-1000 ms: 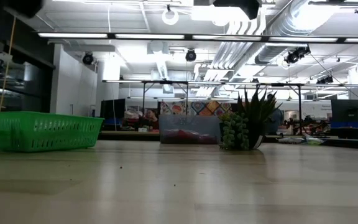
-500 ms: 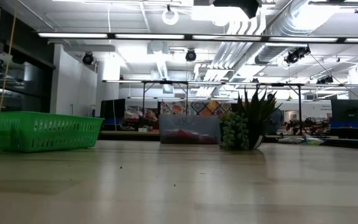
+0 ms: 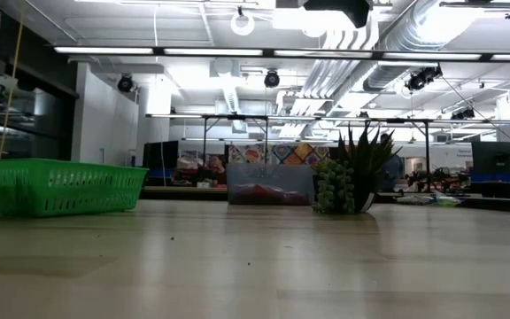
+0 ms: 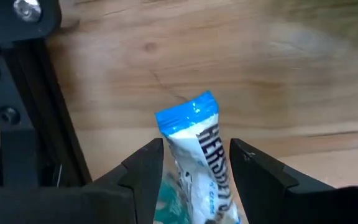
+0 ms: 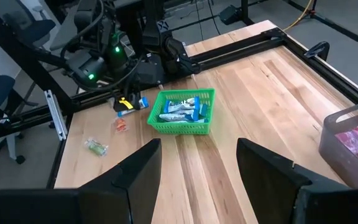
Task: Sort candy
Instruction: Put the white candy into the green bin
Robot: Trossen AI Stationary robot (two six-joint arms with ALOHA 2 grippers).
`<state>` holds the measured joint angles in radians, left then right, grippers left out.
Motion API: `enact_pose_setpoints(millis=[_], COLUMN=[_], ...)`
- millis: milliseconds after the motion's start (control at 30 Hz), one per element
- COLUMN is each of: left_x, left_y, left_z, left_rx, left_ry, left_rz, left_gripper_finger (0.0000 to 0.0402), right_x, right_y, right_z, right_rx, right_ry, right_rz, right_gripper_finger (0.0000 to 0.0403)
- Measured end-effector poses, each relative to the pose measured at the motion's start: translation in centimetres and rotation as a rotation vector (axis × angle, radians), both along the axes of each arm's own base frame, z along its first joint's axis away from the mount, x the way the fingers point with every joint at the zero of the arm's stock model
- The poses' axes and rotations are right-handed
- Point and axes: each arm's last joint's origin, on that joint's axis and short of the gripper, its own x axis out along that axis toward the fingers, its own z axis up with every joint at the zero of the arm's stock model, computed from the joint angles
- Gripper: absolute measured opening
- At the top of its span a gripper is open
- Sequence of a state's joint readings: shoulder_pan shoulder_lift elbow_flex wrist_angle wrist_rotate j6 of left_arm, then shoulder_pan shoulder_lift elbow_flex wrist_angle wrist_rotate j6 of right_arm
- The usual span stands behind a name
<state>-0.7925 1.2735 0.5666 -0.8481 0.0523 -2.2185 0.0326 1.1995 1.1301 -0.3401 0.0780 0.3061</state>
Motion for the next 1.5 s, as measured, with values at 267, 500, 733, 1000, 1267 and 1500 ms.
enact_pose_setpoints(millis=[267,500,733,1000,1267,1500], left_x=[-0.1,0.5,1.5,4.6,10.4,12.8], left_y=[0.1,-0.1,0.6,3.8,8.7,11.1], left_z=[-0.7,1.3,9.3,16.8,18.4,18.0], left_rx=[-0.029,-0.024,0.144,0.766,0.979,0.92], left_ry=[-0.007,-0.169,-0.743,-1.187,-1.358,-1.499], left_rz=[-0.036,-0.147,-0.291,-0.474,-0.817,-0.894], left_gripper_finger=[0.0121,0.0015,0.0004,0.0002,0.0001,0.0001], right_x=[0.0,0.0,0.0,0.2,0.5,0.5], right_y=[0.0,0.0,0.0,0.0,0.0,0.0], right_z=[0.0,0.0,0.0,0.4,1.4,1.7], right_rx=[0.0,0.006,0.006,0.033,0.046,0.03], right_ry=[0.0,0.0,-0.004,-0.048,-0.155,-0.183], right_rz=[0.0,-0.004,-0.005,-0.015,-0.016,-0.009], right_gripper_finger=[0.0204,0.0204,0.0204,0.0204,0.0204,0.0204])
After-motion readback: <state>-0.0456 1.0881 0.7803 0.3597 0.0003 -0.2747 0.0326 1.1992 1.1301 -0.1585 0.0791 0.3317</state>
